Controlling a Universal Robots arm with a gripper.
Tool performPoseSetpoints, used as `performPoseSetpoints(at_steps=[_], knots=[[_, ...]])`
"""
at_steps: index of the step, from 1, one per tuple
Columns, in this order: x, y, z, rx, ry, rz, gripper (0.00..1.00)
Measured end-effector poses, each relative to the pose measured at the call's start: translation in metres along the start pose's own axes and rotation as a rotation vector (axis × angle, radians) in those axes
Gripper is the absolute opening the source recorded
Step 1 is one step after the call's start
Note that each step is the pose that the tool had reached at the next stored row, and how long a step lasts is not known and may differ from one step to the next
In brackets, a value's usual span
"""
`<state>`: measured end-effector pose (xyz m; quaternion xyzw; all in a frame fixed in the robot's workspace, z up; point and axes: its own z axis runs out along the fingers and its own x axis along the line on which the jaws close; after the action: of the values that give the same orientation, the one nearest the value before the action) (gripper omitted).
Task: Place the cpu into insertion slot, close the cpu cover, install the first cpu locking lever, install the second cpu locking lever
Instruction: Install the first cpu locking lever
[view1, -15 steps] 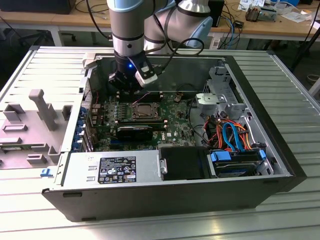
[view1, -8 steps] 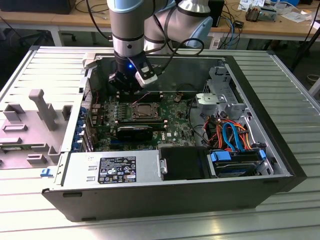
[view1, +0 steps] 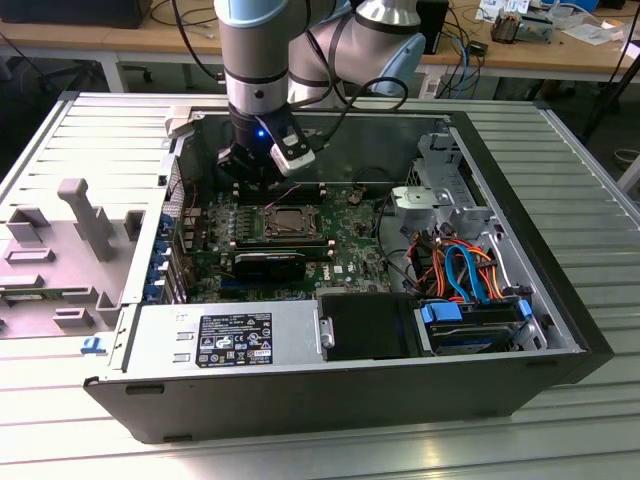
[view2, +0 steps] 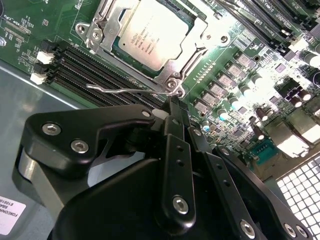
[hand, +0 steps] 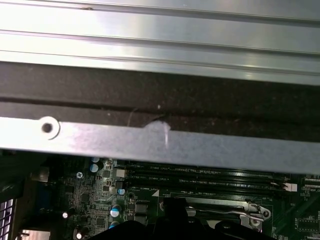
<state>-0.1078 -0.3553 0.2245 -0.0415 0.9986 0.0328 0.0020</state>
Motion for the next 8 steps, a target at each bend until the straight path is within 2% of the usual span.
performPoseSetpoints(at_steps=[8], knots=[[-0.0002, 0.0, 0.0016, 0.0, 0.0, 0.0, 0.11]])
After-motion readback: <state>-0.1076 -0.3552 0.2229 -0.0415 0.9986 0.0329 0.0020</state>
